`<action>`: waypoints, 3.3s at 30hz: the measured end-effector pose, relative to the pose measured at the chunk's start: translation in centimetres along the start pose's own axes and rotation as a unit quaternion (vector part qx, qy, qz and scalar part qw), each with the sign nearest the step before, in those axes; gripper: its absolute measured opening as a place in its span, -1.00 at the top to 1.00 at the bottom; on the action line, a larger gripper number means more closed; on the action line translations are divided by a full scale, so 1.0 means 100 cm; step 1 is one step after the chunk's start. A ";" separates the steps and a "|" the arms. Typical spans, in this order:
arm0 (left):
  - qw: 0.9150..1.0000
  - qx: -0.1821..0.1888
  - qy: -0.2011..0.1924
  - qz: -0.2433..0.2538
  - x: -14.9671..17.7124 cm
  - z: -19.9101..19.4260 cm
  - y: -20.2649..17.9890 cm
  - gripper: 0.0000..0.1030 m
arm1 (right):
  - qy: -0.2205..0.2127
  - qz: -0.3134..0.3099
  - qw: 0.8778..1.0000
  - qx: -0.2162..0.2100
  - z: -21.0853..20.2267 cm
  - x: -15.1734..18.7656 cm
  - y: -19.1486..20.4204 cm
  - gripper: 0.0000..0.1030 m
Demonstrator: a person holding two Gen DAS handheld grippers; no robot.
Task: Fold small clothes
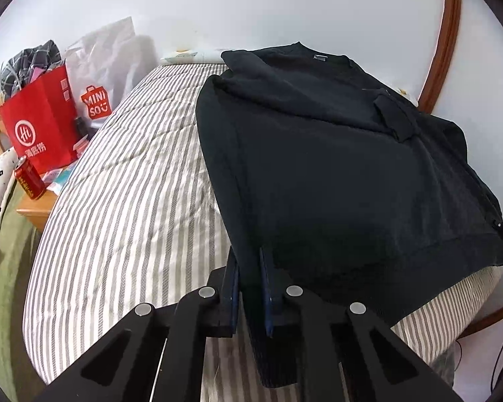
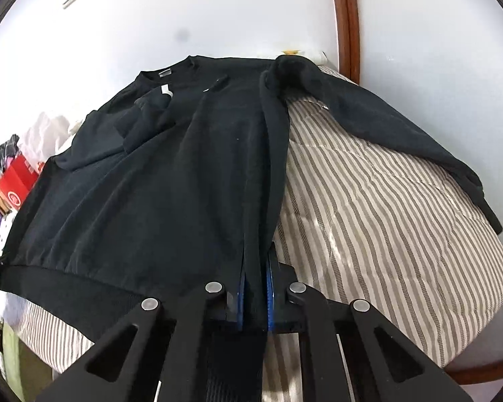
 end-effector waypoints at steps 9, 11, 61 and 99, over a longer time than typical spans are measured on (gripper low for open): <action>1.000 0.009 0.023 -0.001 0.006 0.003 -0.001 0.69 | 0.026 -0.016 0.999 0.022 0.011 -0.009 0.010 0.67; 1.000 0.013 0.018 -0.011 0.001 0.000 0.003 0.59 | 0.026 -0.014 0.999 0.036 0.010 -0.016 0.008 0.50; 0.996 -0.074 0.008 -0.046 -0.148 0.104 0.066 -0.10 | -0.035 -0.100 0.993 0.043 0.119 -0.238 0.154 0.02; 0.998 0.011 0.012 -0.061 -0.176 0.155 0.087 0.76 | 0.062 -0.241 0.940 -0.231 0.318 -0.241 0.520 0.49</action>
Point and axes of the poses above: each gripper's, at about its wrist camera, not at the fingertips, and z roughly the way its jaws point, y to its left, x to its underside, the point moved 6 cm from there along z, roughly the way its jaws point, and after that the axes turned 3 degrees about z, right-handed, at the moved point
